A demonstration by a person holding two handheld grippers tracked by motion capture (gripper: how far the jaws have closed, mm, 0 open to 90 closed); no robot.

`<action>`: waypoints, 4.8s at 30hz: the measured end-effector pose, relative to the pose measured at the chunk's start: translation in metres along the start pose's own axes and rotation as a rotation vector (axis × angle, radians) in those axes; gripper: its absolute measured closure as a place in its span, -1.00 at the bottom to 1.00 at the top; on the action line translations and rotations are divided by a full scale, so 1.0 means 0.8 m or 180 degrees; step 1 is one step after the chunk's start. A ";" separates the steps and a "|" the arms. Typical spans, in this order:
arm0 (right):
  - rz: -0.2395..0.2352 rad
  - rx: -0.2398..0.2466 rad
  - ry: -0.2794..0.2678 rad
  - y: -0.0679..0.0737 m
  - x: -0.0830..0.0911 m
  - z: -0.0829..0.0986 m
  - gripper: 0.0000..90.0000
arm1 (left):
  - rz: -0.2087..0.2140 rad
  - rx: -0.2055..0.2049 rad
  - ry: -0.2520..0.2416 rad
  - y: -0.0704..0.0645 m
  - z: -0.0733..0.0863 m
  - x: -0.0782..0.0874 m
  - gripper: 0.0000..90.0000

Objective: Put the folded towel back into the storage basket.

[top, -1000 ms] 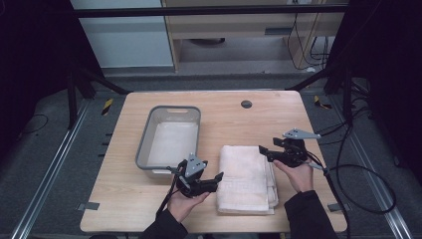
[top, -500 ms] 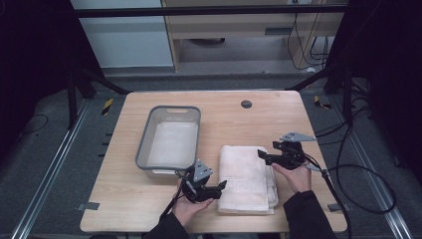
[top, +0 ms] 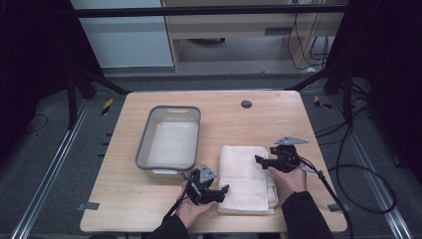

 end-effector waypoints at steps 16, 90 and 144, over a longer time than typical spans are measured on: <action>-0.0021 -0.0072 0.0204 0.002 -0.020 0.020 -0.43 | -0.0007 0.0067 0.0154 -0.002 0.009 -0.016 -0.37; -0.0445 -0.0203 -0.0427 0.032 0.065 -0.046 0.44 | 0.0577 0.0144 -0.0296 -0.012 -0.041 0.055 0.66; -0.0451 0.0130 -0.0917 0.104 0.059 -0.174 0.44 | 0.0224 0.0145 -0.0944 0.058 -0.089 0.157 0.66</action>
Point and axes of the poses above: each handheld gripper's, and its own axes: x roughly backward along the jaws, z roughly out of its underside, y roughly to its left, the point moved 4 cm from there along -x, roughly forward along the jaws, and after that the axes turned 4 degrees about x, right-handed, at the moved point
